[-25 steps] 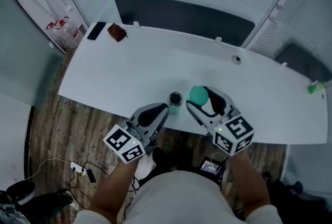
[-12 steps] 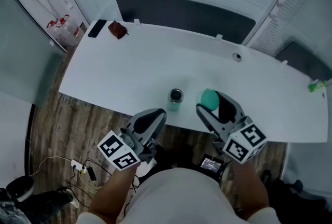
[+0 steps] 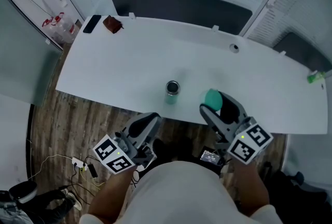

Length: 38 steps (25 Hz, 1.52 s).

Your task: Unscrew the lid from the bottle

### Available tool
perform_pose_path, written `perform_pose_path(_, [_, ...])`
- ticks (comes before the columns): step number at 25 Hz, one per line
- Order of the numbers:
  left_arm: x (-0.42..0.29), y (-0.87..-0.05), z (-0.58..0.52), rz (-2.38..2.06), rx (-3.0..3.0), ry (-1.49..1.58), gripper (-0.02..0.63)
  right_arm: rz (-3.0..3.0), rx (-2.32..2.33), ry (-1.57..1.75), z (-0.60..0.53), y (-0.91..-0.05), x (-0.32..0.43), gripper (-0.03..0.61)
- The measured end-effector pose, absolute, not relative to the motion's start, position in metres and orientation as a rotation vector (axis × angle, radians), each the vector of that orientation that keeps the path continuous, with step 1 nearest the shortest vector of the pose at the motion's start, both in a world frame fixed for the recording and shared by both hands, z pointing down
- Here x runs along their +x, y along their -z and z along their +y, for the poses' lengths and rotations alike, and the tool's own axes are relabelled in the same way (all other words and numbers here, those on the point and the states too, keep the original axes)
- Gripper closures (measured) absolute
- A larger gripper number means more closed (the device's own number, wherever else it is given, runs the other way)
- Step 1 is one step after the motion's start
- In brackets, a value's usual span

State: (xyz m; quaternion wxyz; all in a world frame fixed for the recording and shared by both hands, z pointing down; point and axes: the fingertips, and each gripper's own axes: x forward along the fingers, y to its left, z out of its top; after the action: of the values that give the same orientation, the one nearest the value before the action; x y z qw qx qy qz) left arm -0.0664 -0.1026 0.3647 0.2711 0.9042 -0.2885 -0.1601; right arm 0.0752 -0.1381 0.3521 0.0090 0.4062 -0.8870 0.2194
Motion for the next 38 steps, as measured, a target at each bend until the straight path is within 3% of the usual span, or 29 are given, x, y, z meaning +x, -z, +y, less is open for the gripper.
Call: perform_pose_path(38, [-0.084, -0.374, -0.034, -0.684, 2.389, 0.419, 0.584, -2.746, 1.375, -0.818, -0.062, -0.368, 0.072, 0.284])
